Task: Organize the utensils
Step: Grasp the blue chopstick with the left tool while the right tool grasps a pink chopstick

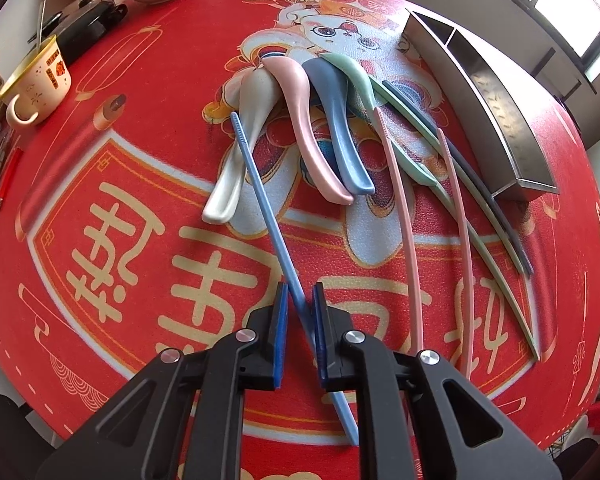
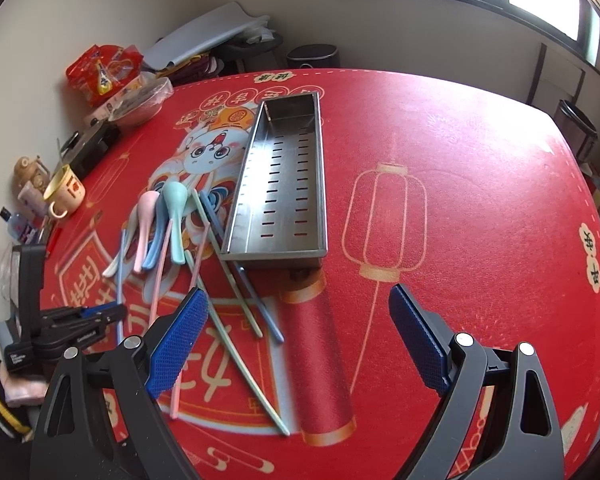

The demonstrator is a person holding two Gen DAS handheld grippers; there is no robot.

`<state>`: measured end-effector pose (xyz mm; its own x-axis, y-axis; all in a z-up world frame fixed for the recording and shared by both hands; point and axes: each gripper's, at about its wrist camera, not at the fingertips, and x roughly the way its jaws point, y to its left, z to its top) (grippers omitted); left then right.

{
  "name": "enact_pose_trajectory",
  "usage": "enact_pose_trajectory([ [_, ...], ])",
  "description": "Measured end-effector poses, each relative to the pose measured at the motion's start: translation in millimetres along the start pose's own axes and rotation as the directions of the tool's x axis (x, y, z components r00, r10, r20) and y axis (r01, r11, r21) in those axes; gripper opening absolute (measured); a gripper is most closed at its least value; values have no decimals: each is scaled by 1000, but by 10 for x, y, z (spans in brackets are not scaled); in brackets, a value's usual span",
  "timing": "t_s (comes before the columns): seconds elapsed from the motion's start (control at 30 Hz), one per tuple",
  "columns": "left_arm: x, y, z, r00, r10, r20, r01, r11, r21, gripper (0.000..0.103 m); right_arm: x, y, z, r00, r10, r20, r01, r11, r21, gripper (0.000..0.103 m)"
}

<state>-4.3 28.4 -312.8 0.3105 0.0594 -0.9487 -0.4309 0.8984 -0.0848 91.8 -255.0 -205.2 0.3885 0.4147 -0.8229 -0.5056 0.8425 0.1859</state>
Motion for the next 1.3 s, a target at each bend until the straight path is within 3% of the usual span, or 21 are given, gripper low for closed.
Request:
enact_pose_trajectory([
  [0.27,-9,89,-10,1000,-28,-13,29,999,15,10,137,141,-38,997,58,-54,-57,998,22,89],
  [0.5,-12,232,-4,998,-57,-14,57,998,4,9,269,417,-84,990,102,-102,-106,994,-37,88],
  [0.57,-7,242,-8,998,-67,-12,67,998,14,10,339,511,-110,987,101,-127,-110,992,-65,70],
  [0.67,1,262,-3,996,-93,-14,93,995,32,11,476,581,-153,977,106,-186,-120,991,-63,64],
  [0.73,-7,300,-12,994,-109,-15,110,993,48,12,555,625,-169,972,103,-209,-119,991,-66,49],
  [0.83,-4,330,-9,991,-136,-11,136,989,57,12,684,707,-200,964,106,-245,-127,989,-74,35],
  [1.07,-8,388,-11,984,-175,-12,175,980,91,12,1016,938,-287,930,115,-350,-154,985,-84,26],
  [1.3,-5,393,5,980,-197,-21,198,973,122,13,1180,1043,-265,932,76,-355,-118,988,-100,21],
])
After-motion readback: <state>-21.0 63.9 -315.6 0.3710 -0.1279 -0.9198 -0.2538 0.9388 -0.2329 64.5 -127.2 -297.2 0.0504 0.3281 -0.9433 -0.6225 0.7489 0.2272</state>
